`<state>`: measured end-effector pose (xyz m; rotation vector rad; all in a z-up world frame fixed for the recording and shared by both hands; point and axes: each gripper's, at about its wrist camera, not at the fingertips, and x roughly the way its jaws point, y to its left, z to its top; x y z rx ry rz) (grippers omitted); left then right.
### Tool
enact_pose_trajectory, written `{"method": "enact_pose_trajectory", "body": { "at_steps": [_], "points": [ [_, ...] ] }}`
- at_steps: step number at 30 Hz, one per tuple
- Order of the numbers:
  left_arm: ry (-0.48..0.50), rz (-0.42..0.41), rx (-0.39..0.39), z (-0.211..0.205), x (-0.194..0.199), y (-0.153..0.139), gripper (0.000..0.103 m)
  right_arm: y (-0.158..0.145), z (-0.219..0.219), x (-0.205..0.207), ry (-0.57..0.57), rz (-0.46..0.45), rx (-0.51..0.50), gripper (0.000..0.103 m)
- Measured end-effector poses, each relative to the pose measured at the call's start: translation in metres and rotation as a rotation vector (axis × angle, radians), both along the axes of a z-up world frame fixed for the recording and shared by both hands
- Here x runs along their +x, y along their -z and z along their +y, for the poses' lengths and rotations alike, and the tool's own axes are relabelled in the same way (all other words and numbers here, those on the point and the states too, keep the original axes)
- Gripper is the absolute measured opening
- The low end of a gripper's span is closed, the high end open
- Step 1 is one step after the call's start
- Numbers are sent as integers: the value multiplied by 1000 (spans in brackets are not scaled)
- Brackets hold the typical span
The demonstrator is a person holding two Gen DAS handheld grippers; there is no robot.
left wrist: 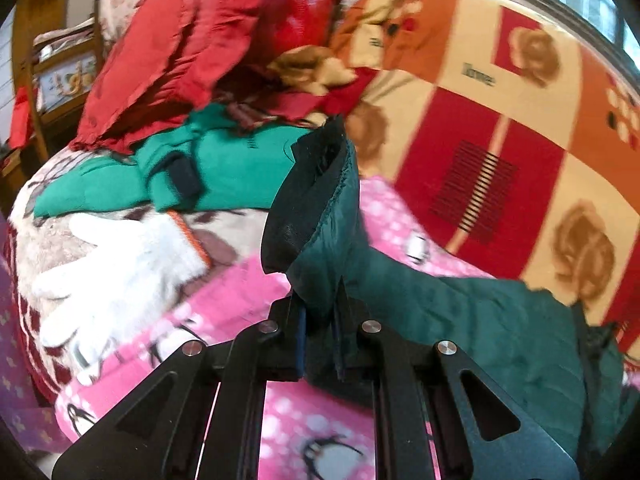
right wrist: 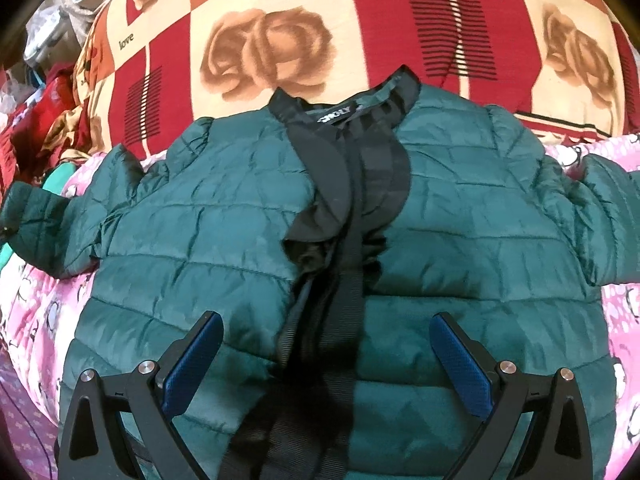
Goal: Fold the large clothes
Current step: 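Lift the held sleeve with the left gripper and fold it across the jacket body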
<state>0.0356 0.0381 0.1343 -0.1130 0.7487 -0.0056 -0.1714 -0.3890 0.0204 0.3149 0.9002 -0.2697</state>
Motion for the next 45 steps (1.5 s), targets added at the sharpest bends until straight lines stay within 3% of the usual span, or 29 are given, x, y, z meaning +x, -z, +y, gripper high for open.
{"method": "enact_pose_trajectory", "body": {
  "at_steps": [8,29,45],
  "points": [
    [128,-6,8,-59,-32,-6,8,-4,-21,-17,41,12,-29,103],
    [410,5,55,-195,-100,-8,8,-1,-74,-61,169,-4,36,103],
    [617,33,97,-297,-152,1,8,-9,-92,-93,210,2,-28,103]
  ]
}}
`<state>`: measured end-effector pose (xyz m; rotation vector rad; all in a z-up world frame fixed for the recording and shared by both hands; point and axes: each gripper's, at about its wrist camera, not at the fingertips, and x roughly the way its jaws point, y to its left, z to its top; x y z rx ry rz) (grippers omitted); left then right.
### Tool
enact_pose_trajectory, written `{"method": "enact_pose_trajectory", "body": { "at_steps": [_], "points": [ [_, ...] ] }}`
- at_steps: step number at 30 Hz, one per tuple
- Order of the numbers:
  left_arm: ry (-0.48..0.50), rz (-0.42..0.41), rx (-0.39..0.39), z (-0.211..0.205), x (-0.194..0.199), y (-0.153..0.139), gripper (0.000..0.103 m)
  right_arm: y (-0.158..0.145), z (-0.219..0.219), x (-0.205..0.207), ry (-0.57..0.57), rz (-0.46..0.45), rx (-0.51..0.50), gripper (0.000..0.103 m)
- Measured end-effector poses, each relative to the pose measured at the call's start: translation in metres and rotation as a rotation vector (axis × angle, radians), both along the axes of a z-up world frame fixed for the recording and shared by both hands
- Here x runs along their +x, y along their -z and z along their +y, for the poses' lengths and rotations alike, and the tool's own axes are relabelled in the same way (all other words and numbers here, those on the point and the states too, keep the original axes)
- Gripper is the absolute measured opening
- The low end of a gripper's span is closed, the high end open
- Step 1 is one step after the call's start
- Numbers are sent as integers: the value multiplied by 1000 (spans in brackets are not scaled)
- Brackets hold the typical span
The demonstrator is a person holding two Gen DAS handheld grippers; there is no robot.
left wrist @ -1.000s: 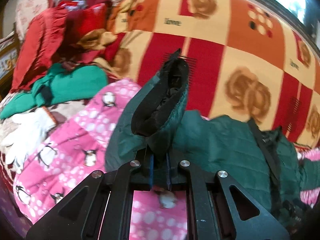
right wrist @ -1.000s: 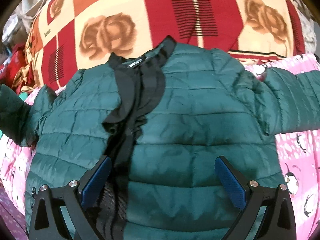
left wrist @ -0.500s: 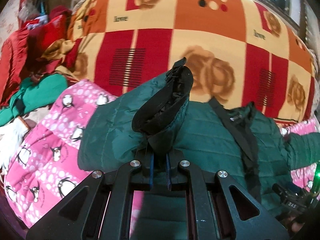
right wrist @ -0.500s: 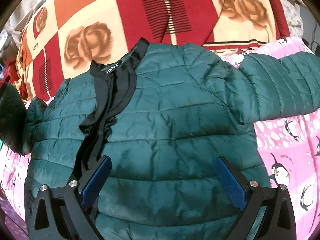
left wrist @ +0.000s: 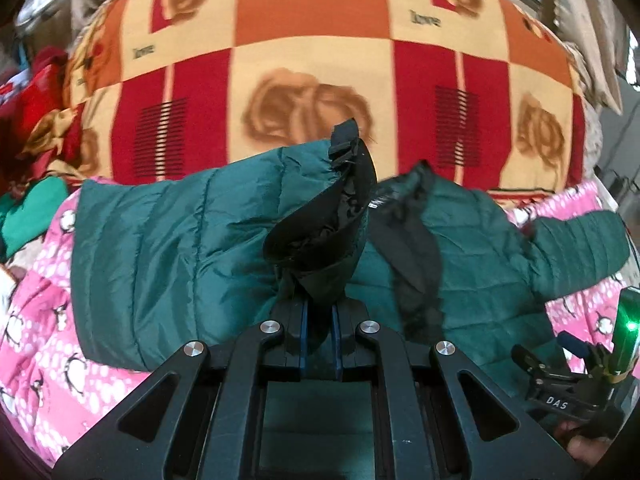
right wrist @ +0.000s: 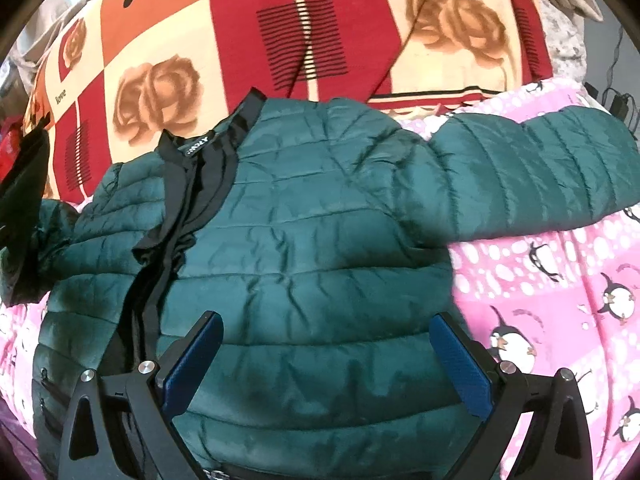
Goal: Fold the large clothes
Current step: 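Lift the held sleeve with the left gripper and fold it across the jacket body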
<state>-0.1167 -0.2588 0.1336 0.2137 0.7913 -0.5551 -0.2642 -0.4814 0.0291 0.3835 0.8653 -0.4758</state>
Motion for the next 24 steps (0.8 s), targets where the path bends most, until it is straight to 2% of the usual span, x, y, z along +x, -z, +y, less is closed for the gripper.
{"method": "enact_pose_trajectory", "body": {
  "at_steps": [5,14,24],
  "points": [
    [61,9,22,-33,-15,6,8,3,-13,-12,29,5,8,103],
    [126,93,31,-87,-30,32,8,6,-31,-34,77,-4,49,103],
    [182,164,47,-123,-42,58,8,17,-44,-44,102,5,77,103]
  ]
}}
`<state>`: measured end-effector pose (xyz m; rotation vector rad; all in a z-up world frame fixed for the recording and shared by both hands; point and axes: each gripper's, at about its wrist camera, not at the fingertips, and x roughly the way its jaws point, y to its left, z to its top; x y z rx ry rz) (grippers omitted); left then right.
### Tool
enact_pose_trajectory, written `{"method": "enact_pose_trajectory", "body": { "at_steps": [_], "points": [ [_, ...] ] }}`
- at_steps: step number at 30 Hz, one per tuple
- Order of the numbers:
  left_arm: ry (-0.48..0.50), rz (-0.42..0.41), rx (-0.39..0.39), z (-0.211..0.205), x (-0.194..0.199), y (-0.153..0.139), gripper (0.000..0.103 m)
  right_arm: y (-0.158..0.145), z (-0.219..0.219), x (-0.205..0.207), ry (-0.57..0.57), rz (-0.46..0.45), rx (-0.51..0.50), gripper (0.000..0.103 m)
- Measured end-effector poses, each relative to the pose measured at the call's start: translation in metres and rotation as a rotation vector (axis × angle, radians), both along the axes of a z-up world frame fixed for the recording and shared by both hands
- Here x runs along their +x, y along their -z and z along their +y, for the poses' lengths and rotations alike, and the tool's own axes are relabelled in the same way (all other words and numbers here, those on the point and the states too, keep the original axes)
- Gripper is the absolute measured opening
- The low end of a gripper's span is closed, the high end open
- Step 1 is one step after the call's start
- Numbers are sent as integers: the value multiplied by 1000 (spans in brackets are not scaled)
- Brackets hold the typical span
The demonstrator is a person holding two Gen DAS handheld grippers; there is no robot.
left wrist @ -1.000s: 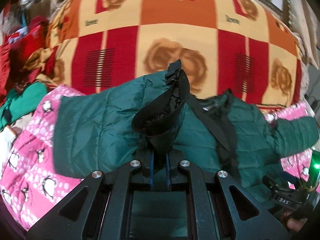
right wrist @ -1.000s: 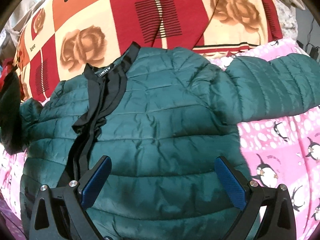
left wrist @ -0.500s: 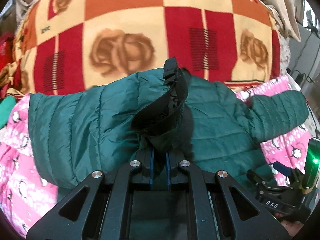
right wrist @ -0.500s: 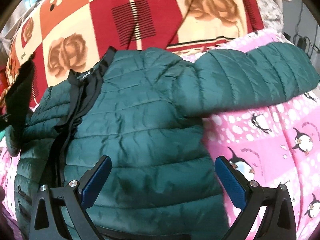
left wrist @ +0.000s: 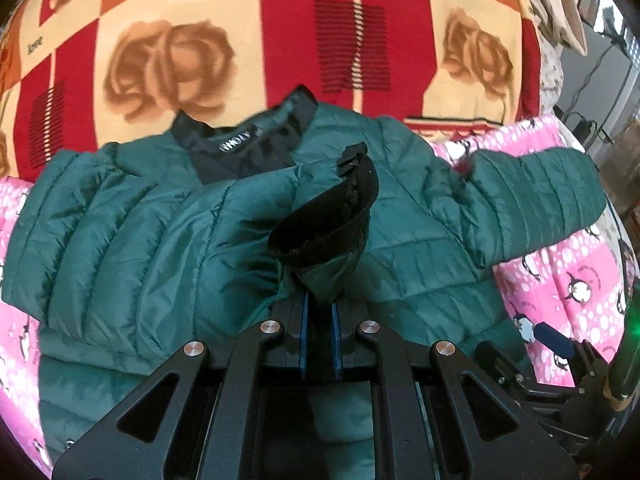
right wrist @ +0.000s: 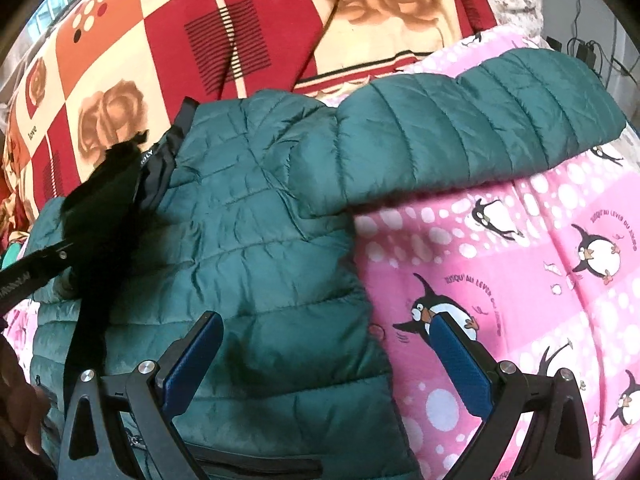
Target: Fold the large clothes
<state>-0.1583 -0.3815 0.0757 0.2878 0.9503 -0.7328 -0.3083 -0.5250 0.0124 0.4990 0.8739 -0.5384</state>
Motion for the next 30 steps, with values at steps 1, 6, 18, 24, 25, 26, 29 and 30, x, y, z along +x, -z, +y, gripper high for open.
{"method": "enact_pose_trajectory", "body": {
  "at_steps": [1,6,18,24,25,26,29,30],
  "points": [
    [3,6,1,-2,-1,3,8,1,-1,0,0,3,2,103],
    [18,53,6,-8,-1,19,8,3,-5,-8,13,2,16,103],
    [61,134,-15,-8,-3,37,23,3,-9,-16,33,0,40,103],
    [91,214,-92,14,-7,8,59,-8,-2,-17,28,-10,24,103],
    [94,196,-97,20,-7,0,59,-10,-1,-16,25,-13,20,103],
    [97,177,-101,27,-7,-9,60,-12,0,-15,23,-15,18,103],
    [71,112,-89,54,-2,-29,61,-19,7,-10,4,-29,8,103],
    [49,88,-88,66,3,-36,61,-20,9,-7,-2,-32,9,103]
  ]
}}
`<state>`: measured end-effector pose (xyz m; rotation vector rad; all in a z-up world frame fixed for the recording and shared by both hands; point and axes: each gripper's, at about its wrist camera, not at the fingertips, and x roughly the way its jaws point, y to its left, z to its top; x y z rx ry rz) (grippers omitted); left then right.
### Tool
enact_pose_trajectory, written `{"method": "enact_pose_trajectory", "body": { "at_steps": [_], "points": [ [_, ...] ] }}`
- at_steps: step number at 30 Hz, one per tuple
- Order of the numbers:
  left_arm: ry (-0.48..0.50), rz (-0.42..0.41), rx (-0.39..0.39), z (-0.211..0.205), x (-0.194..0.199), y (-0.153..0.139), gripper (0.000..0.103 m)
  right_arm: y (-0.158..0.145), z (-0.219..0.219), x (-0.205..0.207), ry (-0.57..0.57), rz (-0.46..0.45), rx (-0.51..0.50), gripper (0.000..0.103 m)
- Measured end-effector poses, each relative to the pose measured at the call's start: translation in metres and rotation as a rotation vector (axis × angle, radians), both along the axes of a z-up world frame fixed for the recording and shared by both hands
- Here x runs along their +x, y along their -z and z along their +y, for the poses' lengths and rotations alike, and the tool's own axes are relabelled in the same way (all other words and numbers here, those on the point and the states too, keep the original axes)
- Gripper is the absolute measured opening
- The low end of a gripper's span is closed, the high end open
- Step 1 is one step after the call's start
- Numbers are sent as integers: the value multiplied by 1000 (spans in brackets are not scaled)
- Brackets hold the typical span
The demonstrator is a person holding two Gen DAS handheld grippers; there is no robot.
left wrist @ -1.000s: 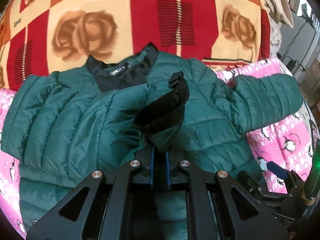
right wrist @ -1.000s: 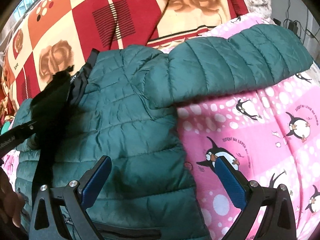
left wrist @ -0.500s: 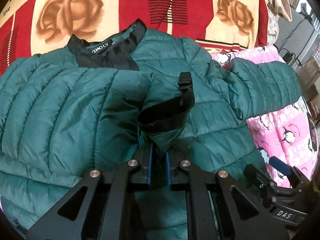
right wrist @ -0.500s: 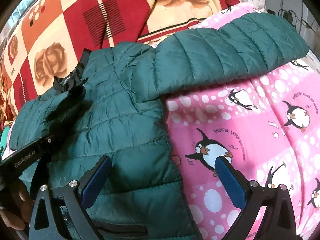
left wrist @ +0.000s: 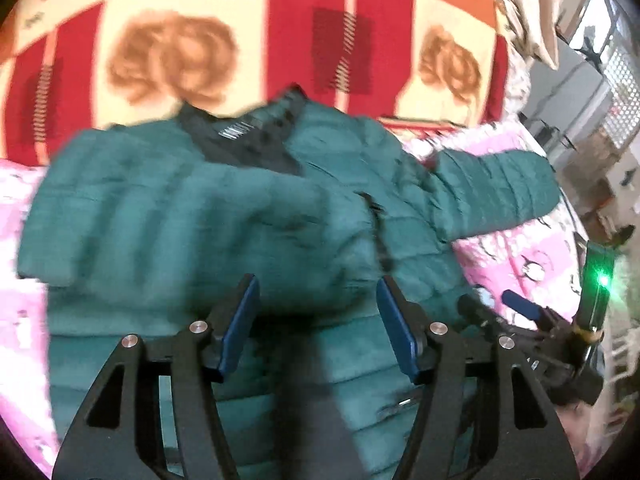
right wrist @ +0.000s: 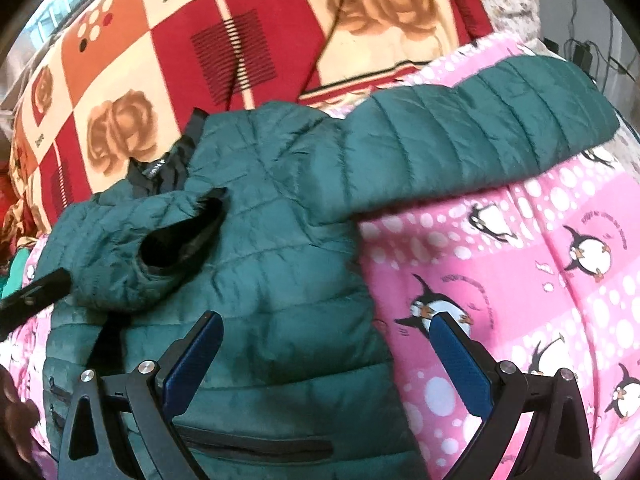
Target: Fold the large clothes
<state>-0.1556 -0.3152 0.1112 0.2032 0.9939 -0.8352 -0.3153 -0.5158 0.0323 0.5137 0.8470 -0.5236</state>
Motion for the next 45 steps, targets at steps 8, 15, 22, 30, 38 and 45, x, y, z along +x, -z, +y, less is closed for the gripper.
{"method": "enact_pose_trajectory", "body": {
  "at_steps": [8,15,22,30,38,45],
  "points": [
    [-242,-127,16,85,52,-9,62,-7,30,40,-133,-55,84,103],
    [-418,-103,62,140,97,23,62,11,34,86,-148,-83,188,103],
    [-448,-55,109,152,107,55,62,29,46,116,-181,-106,154,42],
    [-494,-46,47,169,112,47,62,-5,40,112,-227,-144,-45,25],
    [-504,-35,53,171,116,48,62,-23,0,119,-164,-89,-253,20],
    [-476,-42,91,159,113,56,62,12,-15,144,-152,24,-298,20]
  ]
}}
